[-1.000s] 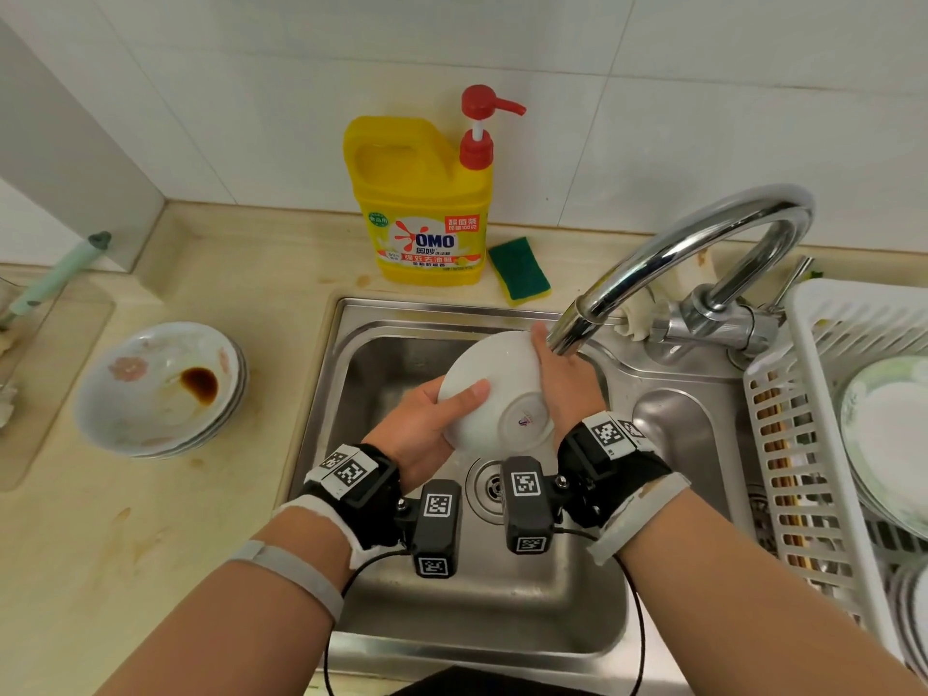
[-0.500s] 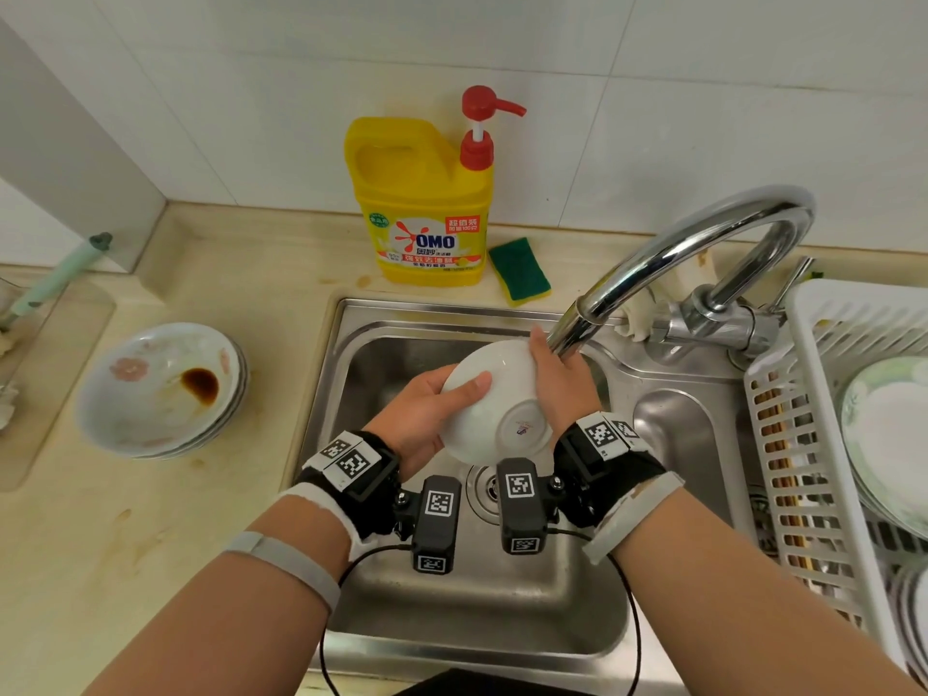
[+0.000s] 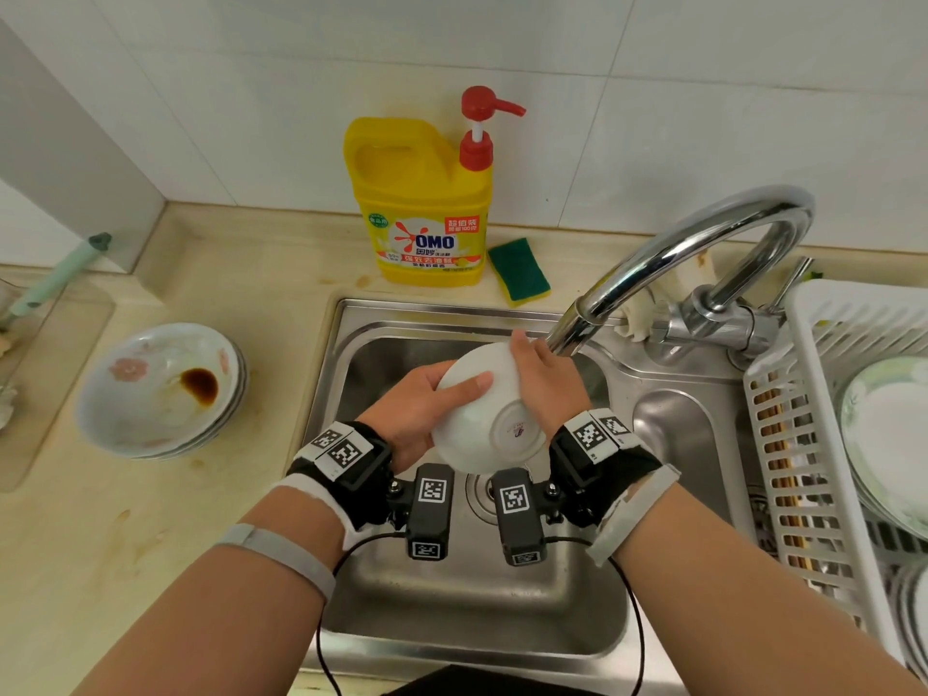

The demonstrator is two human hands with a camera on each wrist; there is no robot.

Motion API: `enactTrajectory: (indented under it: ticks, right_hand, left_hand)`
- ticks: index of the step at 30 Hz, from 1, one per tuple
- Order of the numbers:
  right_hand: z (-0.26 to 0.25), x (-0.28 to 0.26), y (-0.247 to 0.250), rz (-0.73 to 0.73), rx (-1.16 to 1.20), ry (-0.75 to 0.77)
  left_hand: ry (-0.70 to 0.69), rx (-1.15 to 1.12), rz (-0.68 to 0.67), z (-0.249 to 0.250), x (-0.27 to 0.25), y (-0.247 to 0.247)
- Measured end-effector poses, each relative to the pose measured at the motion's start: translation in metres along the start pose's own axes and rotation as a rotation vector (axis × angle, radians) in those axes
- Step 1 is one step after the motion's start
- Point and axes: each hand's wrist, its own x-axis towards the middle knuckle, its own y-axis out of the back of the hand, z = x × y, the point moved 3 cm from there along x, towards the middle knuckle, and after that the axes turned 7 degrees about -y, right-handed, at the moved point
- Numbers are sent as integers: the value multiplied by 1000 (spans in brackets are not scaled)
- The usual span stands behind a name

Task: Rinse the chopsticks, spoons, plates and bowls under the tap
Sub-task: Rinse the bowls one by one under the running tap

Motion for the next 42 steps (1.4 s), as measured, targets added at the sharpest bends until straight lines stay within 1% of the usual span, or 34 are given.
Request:
enactTrajectory:
  ticks: [2,5,7,9,10,13,16,18,22,25,26,28,29,32,34,39,42]
  right_hand:
    - [1,0,0,7,28,12]
    - [3,3,0,-14,80,-19]
    - [8,7,-3,-44,128,-82]
    - [23,23,-7,-85,147,-153]
    - [31,31,-9,-95,149,-161]
    - [25,13,-2,-66,123,-110]
    - [15,6,8,14,103,-7]
    - [12,6,12,20,111,30]
    - [13,9,13,-36,164,21]
    - [15,8,4,-81,212,-22]
    - [18,9,2,-98,250,-57]
    - [22,11,0,-89,286,-102]
    - [24,15,1,-65,279,-98]
    - [23,15,11,62,245,-23]
    - [19,12,18,115,232,36]
    - [21,15,25,130,255,148]
    - [26,20,31,85,273,179]
  left_hand:
    - [-12,-32,-17,0,-1,1]
    - [-27,-125,-16,-2,-3,1]
    - [-34,-197,-2,-8,-3,1]
    - [-26,-229,2,-15,-3,1]
    - [-15,-235,1,-17,-4,1]
    - [17,-234,-11,-18,-4,3]
    - [34,-140,-24,-12,-3,2]
    - [20,-86,-9,-9,-1,0]
    - [-20,-127,18,-8,0,-1]
    - [-49,-206,30,-12,0,1]
    - [-57,-231,33,-14,0,2]
    - [-63,-271,36,-17,0,3]
    - [-63,-282,38,-18,0,4]
    - [-39,-244,79,-19,0,8]
    - [-24,-204,118,-20,1,10]
    - [-11,-152,153,-14,7,1]
    - [74,-127,138,-15,12,-5]
